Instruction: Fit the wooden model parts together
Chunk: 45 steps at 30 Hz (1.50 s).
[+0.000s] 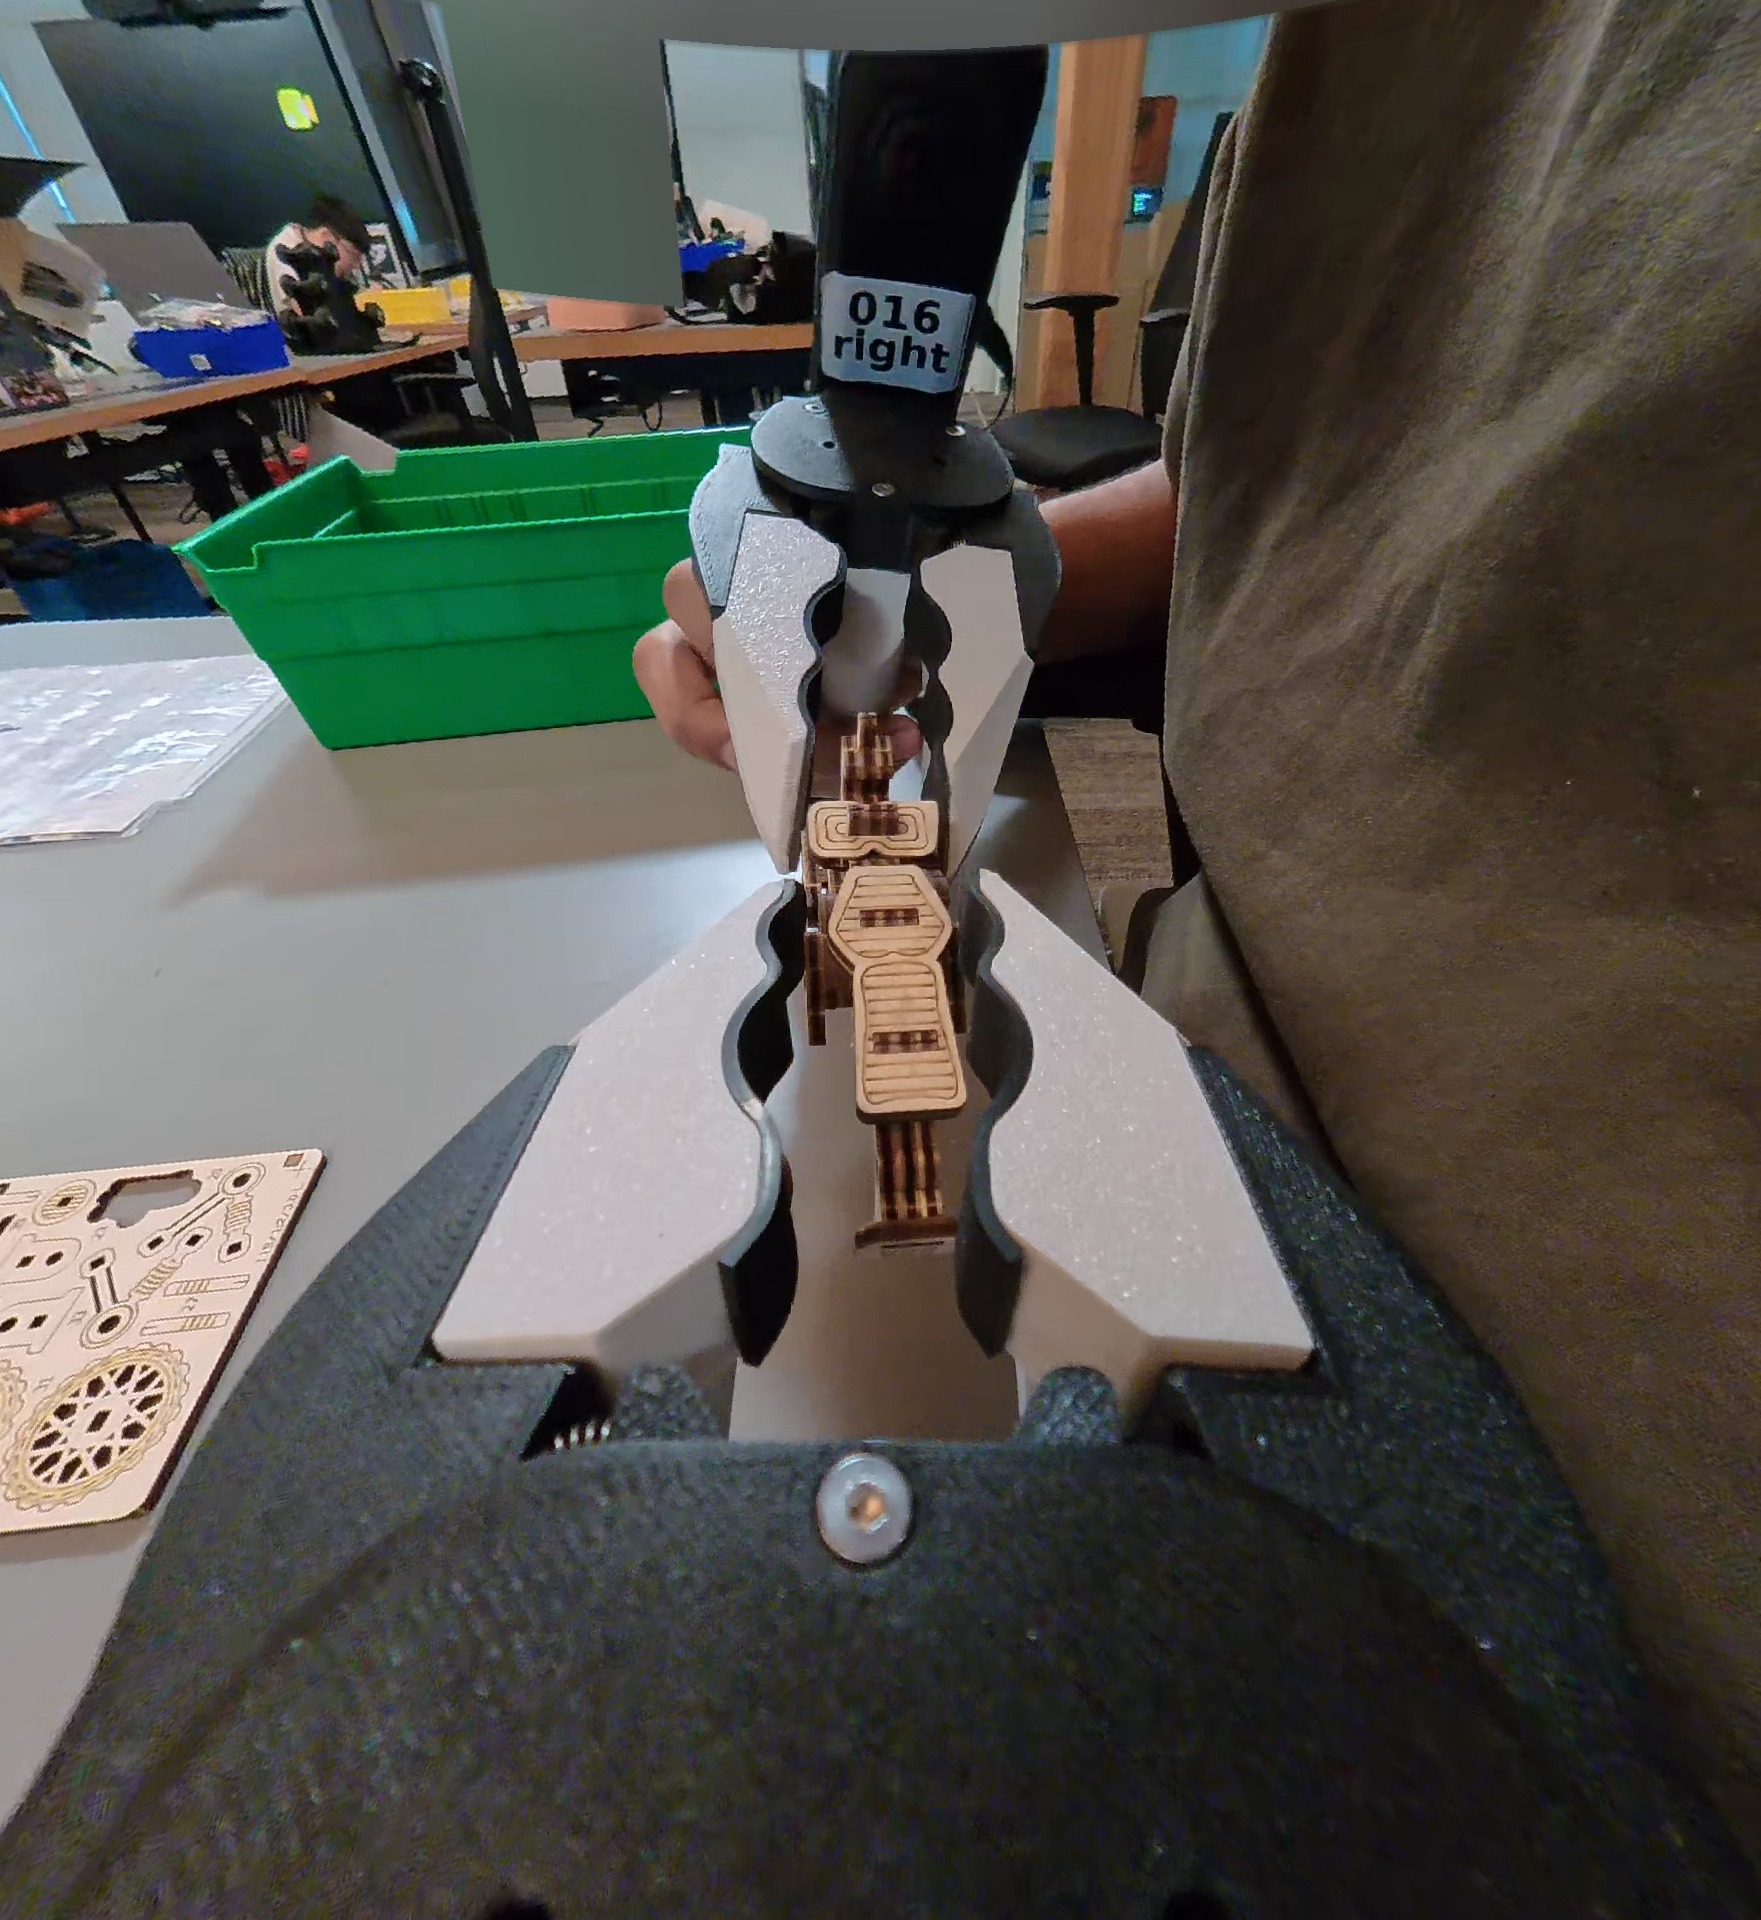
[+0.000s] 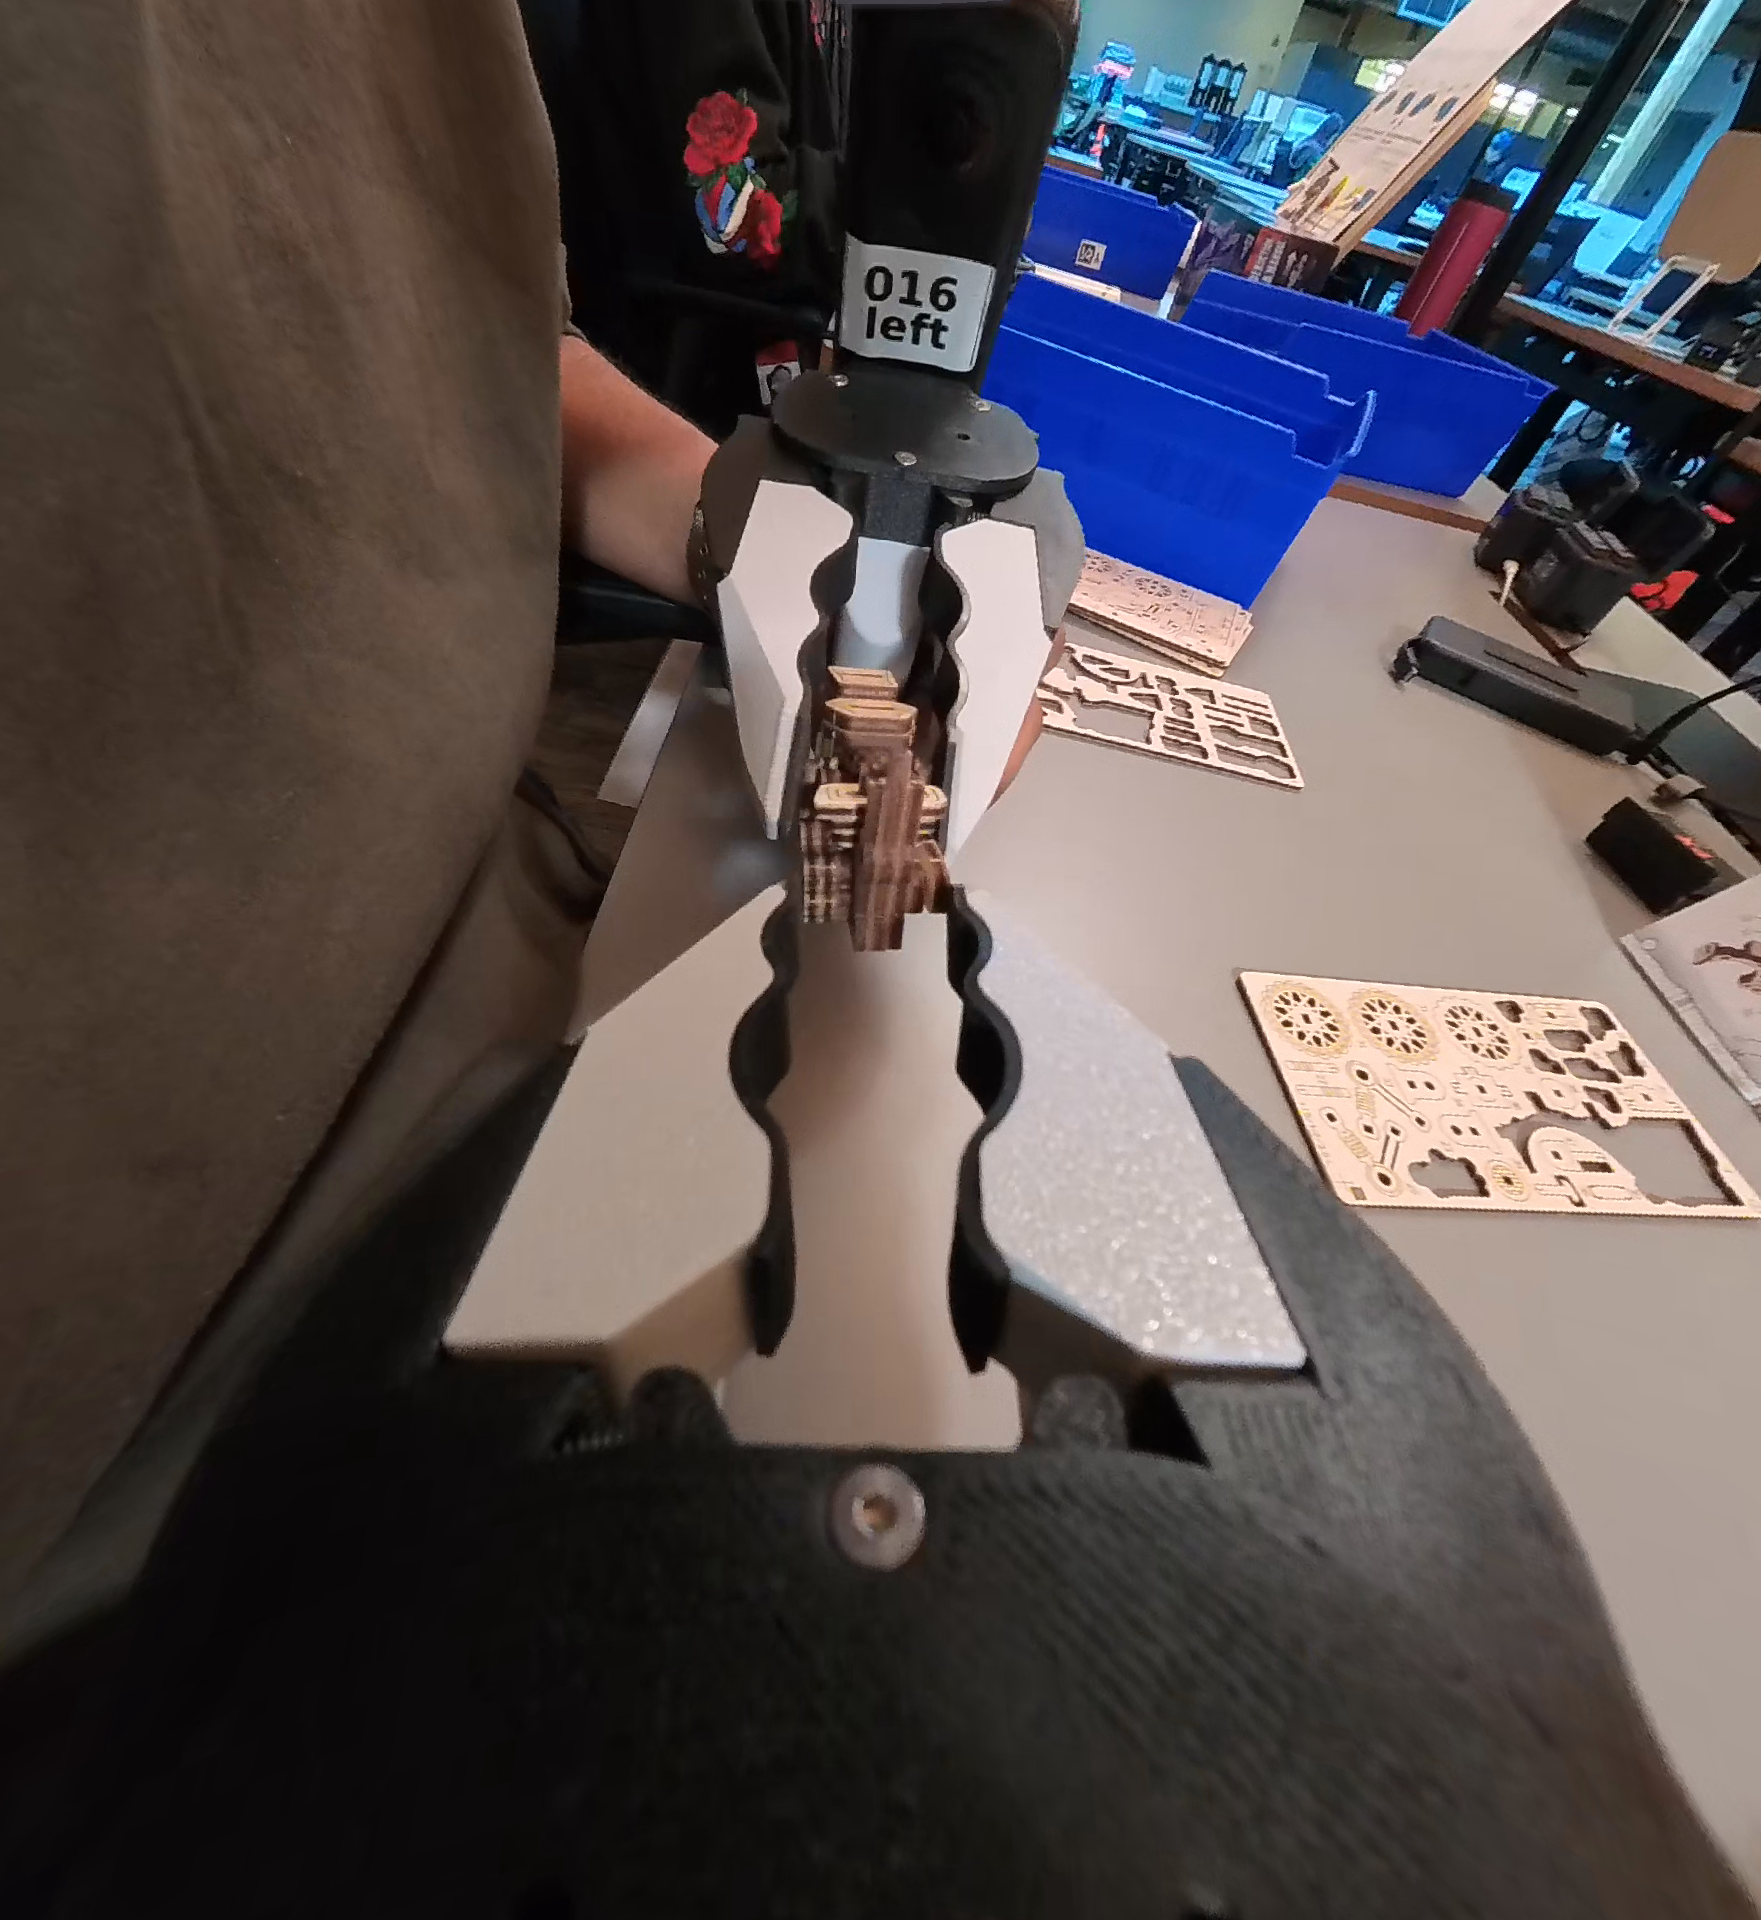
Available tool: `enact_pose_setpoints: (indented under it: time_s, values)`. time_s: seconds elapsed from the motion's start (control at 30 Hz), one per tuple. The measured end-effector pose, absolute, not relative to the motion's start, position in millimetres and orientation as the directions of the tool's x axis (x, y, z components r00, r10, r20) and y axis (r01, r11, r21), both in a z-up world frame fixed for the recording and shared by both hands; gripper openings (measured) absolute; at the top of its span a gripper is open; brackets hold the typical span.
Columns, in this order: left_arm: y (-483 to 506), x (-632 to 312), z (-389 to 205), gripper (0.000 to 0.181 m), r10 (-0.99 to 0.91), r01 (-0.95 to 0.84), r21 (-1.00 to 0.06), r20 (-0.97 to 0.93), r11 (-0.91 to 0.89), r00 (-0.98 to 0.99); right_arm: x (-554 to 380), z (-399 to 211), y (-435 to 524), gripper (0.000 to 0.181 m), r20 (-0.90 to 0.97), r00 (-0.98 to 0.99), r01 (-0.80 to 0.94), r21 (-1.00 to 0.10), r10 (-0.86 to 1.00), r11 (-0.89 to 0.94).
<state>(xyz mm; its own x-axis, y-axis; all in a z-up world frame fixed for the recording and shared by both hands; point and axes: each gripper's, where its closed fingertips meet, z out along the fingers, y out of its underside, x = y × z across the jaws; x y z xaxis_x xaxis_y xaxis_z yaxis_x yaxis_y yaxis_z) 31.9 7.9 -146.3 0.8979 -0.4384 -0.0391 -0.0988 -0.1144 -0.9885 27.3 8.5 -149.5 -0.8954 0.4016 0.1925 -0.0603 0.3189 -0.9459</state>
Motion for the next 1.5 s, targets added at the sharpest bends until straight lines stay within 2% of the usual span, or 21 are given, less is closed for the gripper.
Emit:
enact_pose_setpoints:
  time_s: [1.07,1.27,1.5]
  values:
    - [4.2,44.6,-154.5,0.029,-0.492,-0.105,-0.980,-0.009,-0.168,0.871,41.1,-158.8,5.5,0.025,0.105,-0.945,0.007,-0.940,0.309,0.341]
    - [4.4,44.9,-151.8,0.029,-0.495,-0.079,-0.983,0.013,-0.164,0.869,42.0,-156.0,5.6,0.025,0.088,-0.948,0.018,-0.945,0.305,0.327]
    - [8.4,35.3,-146.1,0.029,-0.466,0.012,-0.985,0.092,-0.172,0.880,33.1,-149.4,9.3,0.024,-0.023,-0.937,0.112,-0.965,0.348,0.239]
